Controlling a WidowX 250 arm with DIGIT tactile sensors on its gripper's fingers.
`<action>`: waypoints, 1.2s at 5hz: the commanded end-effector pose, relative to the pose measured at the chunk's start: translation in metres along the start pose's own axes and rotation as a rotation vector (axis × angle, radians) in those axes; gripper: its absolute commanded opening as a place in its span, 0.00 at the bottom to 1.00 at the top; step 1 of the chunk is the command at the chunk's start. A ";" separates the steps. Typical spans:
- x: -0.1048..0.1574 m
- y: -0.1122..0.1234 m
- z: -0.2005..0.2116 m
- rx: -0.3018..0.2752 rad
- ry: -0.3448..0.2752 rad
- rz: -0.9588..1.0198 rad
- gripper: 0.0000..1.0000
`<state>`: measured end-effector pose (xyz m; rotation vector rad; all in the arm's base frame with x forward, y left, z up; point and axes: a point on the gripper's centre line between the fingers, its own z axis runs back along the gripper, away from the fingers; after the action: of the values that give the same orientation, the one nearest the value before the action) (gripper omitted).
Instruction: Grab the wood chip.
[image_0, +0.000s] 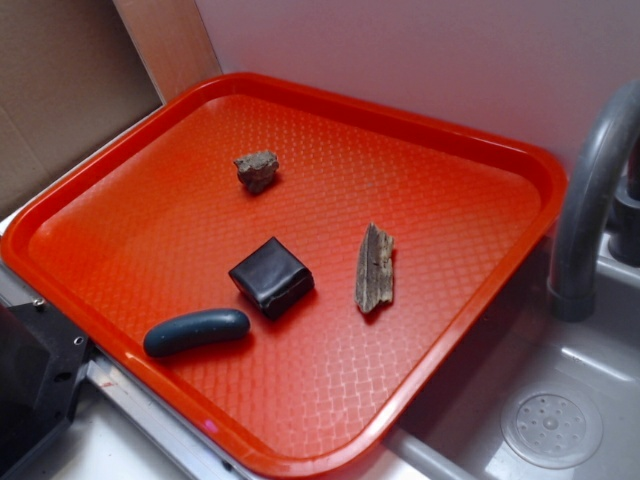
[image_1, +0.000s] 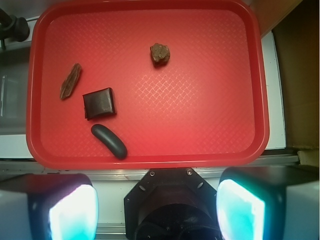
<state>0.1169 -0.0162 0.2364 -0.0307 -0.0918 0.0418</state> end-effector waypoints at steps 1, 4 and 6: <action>0.000 0.000 0.000 0.000 0.000 0.000 1.00; 0.068 -0.069 -0.100 -0.219 -0.133 0.376 1.00; 0.084 -0.087 -0.116 -0.242 -0.135 0.328 1.00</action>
<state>0.2070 -0.0949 0.1160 -0.2577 -0.1896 0.3789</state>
